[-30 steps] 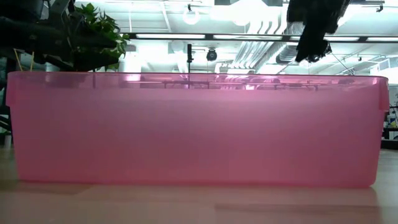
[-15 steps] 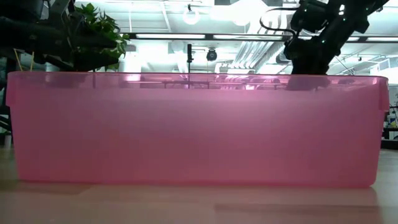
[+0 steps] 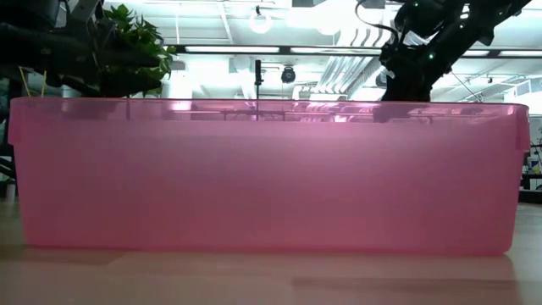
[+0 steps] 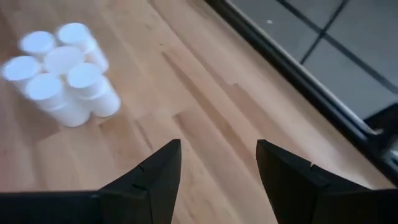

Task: Pick and place pill bottles into a basket
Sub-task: Put the white pill bottle into the bin

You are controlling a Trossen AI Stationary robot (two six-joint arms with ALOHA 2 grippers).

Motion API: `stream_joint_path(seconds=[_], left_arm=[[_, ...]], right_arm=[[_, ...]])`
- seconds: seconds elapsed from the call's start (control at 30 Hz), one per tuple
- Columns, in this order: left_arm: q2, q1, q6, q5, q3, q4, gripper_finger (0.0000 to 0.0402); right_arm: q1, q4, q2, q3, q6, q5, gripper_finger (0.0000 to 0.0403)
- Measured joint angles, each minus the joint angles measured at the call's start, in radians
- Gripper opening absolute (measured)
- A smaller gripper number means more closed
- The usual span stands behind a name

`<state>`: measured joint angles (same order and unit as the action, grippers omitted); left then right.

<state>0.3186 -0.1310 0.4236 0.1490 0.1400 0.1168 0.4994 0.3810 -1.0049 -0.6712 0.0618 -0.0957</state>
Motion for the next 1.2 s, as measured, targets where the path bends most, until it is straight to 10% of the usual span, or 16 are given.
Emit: stream_joint_path(seconds=[0.27,0.67,1.2], left_arm=[[0.0,0.0,0.0,0.003,0.0,-0.013,0.0253],[0.0,0.0,0.0,0.003,0.0,-0.014,0.0253],[0.0,0.0,0.0,0.003,0.0,-0.014,0.0253]], right_arm=[[0.1,0.019,-0.052,-0.001,0.064,-0.093,0.0199],[0.319,0.026,-0.36,-0.073,0.039,0.34,0.0199],[0.292,0.685,-0.907,-0.77,-0.42,0.502,0.0199]])
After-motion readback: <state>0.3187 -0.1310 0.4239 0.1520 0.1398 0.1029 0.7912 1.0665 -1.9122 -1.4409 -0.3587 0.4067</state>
